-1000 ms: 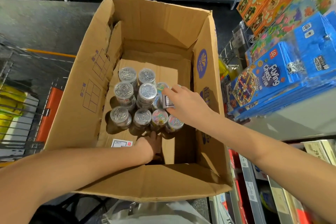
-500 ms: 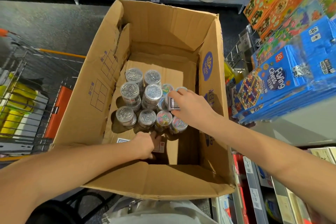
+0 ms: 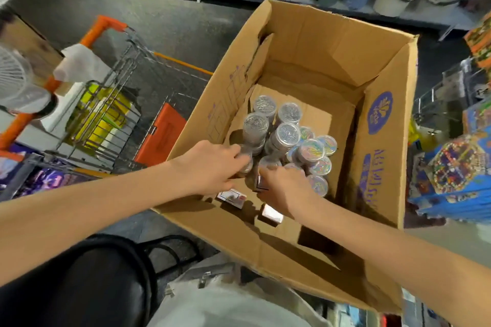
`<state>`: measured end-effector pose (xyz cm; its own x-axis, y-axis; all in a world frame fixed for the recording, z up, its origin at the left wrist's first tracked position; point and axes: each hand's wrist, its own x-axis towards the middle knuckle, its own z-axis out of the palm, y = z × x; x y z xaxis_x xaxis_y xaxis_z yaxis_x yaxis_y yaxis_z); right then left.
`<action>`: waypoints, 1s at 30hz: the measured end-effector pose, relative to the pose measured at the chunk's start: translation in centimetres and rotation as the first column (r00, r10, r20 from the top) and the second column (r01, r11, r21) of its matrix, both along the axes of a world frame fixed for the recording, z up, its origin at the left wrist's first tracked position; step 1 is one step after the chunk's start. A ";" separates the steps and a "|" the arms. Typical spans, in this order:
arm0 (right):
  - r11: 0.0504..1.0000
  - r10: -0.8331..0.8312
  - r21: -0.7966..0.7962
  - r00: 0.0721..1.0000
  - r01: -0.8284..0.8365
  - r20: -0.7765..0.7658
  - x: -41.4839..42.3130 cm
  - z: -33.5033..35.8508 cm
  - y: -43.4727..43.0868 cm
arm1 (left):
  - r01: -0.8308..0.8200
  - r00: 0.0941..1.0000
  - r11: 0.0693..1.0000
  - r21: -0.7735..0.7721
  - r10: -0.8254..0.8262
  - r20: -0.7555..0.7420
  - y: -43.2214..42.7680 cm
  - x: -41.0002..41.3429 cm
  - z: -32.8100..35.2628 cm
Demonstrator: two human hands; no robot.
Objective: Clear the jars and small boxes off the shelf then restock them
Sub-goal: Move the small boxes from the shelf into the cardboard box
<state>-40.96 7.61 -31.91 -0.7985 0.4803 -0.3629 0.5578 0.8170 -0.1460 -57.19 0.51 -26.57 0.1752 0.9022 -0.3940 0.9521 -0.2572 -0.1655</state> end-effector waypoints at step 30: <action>0.948 -0.113 -0.283 0.985 0.146 0.130 -7.0 -8.9 -2.7 | -0.013 0.984 0.959 0.284 -0.038 0.174 0.7 -3.0 -2.0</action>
